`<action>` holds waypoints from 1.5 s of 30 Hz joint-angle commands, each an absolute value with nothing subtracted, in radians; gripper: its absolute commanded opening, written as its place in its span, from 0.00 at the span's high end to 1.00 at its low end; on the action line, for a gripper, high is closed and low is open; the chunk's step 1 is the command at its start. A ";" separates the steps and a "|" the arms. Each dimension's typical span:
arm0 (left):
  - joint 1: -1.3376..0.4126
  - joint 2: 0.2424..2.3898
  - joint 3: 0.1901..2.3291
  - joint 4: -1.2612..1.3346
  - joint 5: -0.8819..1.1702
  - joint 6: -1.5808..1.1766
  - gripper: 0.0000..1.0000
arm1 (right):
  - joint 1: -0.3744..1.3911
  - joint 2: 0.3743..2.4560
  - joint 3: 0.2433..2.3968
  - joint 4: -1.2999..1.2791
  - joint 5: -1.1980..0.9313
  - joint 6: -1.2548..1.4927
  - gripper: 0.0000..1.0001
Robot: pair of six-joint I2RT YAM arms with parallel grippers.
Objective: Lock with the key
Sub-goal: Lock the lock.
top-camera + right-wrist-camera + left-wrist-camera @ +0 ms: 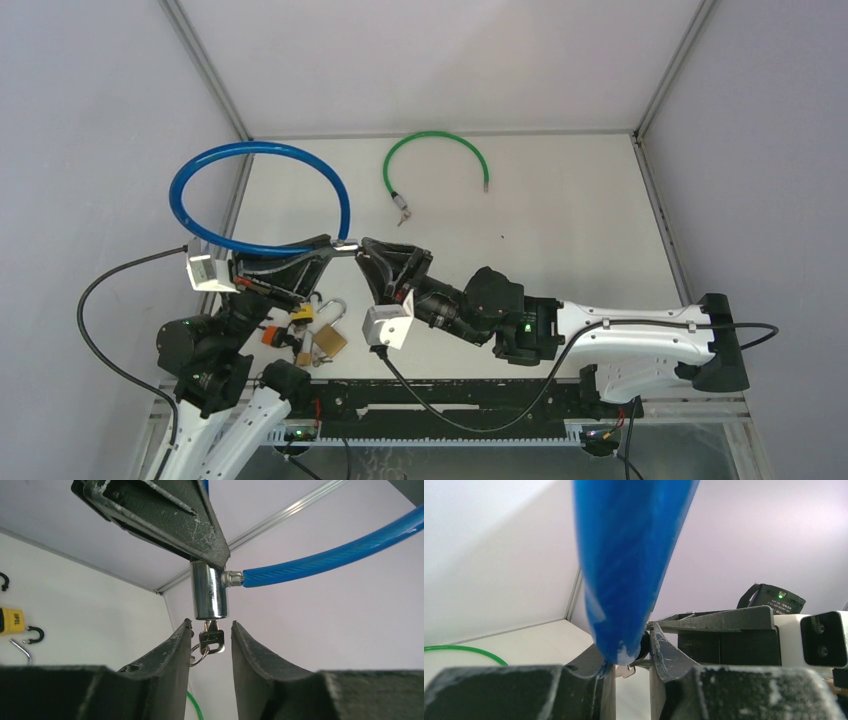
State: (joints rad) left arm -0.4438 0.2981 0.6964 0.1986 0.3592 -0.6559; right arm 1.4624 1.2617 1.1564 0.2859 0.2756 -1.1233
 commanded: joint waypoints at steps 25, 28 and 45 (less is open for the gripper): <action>-0.436 0.284 0.689 0.302 0.491 -0.596 1.00 | 1.435 1.235 1.319 0.005 0.140 -0.880 1.00; -0.436 0.284 0.686 0.303 0.502 -0.587 1.00 | 1.421 1.233 1.333 -0.033 0.096 -0.837 1.00; -0.436 0.261 0.683 0.303 0.504 -0.554 1.00 | 1.217 1.105 1.335 -0.140 -0.309 -0.416 0.01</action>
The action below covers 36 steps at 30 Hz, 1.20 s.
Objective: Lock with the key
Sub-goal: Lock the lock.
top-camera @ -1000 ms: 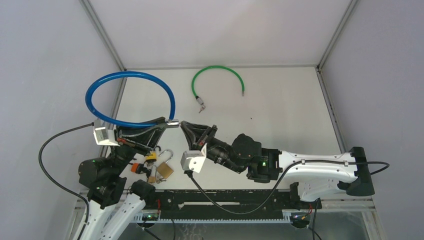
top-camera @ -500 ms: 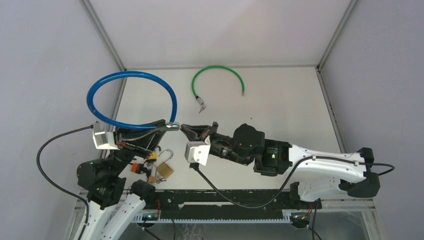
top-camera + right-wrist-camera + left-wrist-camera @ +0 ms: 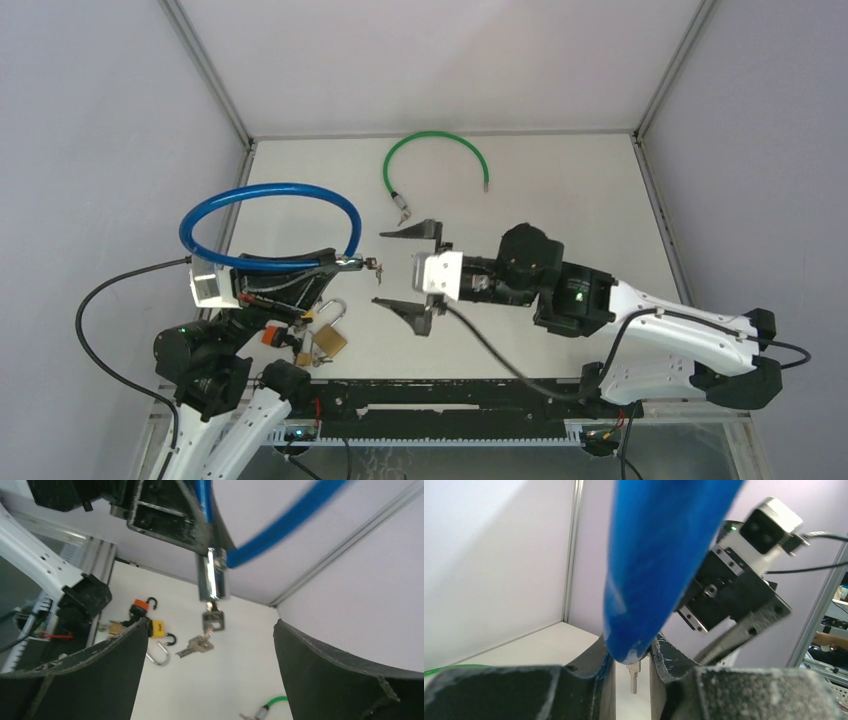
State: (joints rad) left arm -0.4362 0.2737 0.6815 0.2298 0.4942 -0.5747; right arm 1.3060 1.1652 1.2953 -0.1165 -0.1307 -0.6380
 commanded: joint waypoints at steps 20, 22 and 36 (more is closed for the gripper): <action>-0.436 0.253 0.686 0.310 0.491 -0.563 1.00 | 0.966 1.278 1.287 0.162 -0.687 0.595 0.28; -0.436 0.252 0.685 0.307 0.490 -0.563 1.00 | 0.964 1.290 1.286 0.173 -0.707 0.598 0.35; -0.434 0.253 0.686 0.285 0.400 -0.635 1.00 | 0.968 1.315 1.287 0.235 -0.814 0.592 0.95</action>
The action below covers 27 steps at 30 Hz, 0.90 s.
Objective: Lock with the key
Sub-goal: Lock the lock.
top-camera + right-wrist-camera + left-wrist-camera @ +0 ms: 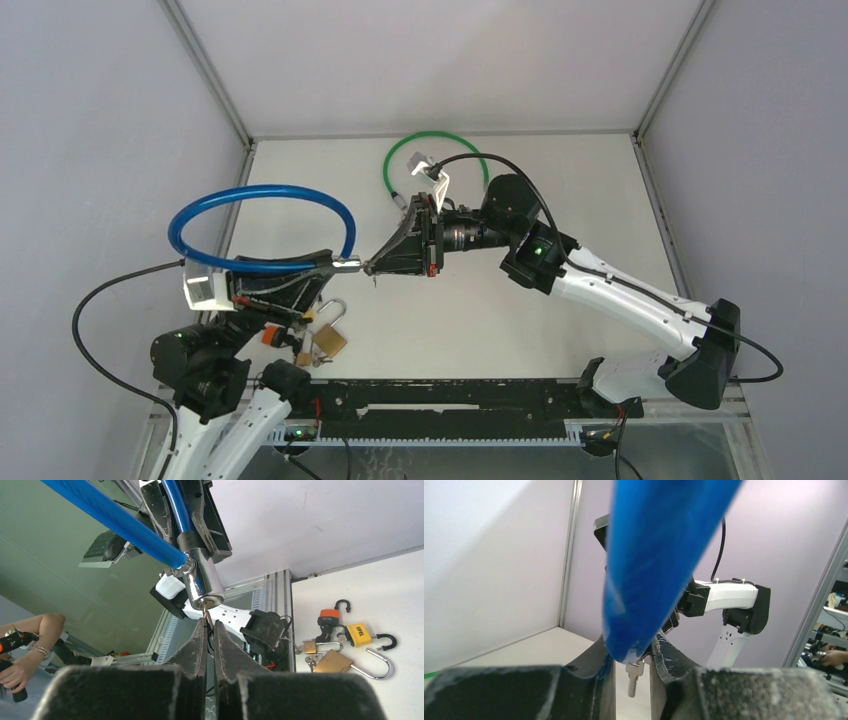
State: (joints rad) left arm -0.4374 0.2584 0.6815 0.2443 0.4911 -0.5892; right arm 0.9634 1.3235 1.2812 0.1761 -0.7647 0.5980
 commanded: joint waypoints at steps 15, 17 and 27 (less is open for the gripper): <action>-0.426 0.258 0.649 0.243 0.383 -0.789 1.00 | 1.301 1.146 1.229 0.131 -0.131 -0.388 1.00; -0.426 0.255 0.643 0.240 0.387 -0.783 1.00 | 1.316 1.145 1.229 0.130 -0.114 -0.445 1.00; -0.426 0.255 0.620 0.244 0.374 -0.802 1.00 | 1.428 1.160 1.215 0.155 0.086 -0.720 1.00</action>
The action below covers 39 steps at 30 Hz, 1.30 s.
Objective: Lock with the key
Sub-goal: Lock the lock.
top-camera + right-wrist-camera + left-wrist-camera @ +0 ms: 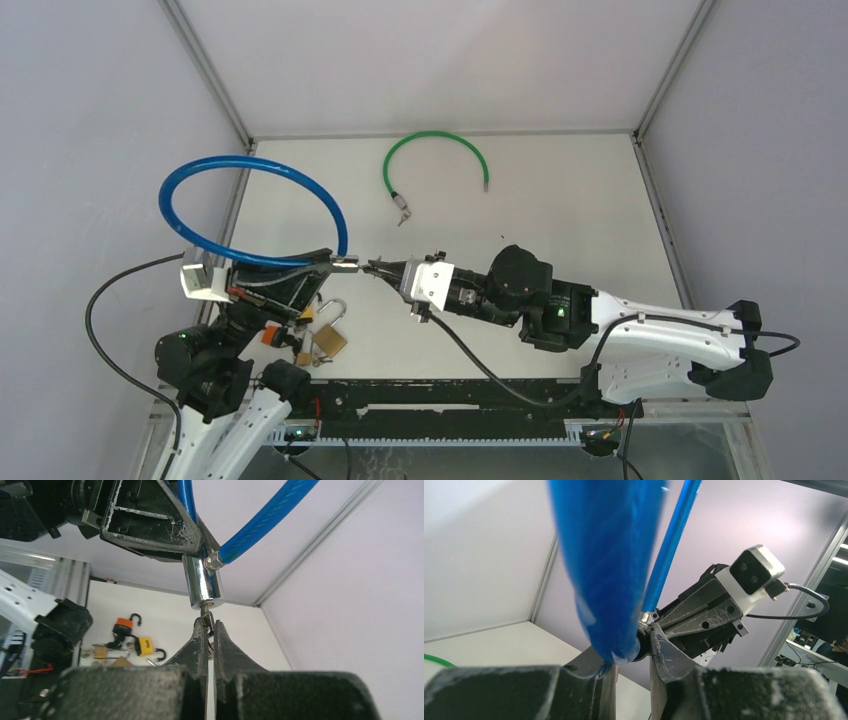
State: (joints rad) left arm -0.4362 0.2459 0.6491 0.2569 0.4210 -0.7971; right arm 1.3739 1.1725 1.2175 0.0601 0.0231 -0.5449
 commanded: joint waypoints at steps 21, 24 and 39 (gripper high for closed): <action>-0.418 0.245 0.609 0.250 0.366 -0.785 1.00 | 1.479 1.127 1.180 0.132 0.217 -0.819 0.52; -0.416 0.238 0.611 0.262 0.378 -0.756 1.00 | 1.441 1.078 1.180 0.062 0.159 -0.724 0.03; -0.416 0.236 0.574 0.279 0.437 -0.668 1.00 | 1.096 1.188 1.311 0.284 -0.469 0.168 0.08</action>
State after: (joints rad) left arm -0.4232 0.2417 0.5919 0.2169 0.4198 -0.7055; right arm 1.0985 1.1084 1.2320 0.1303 -0.3328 -0.0971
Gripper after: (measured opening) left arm 0.254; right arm 0.941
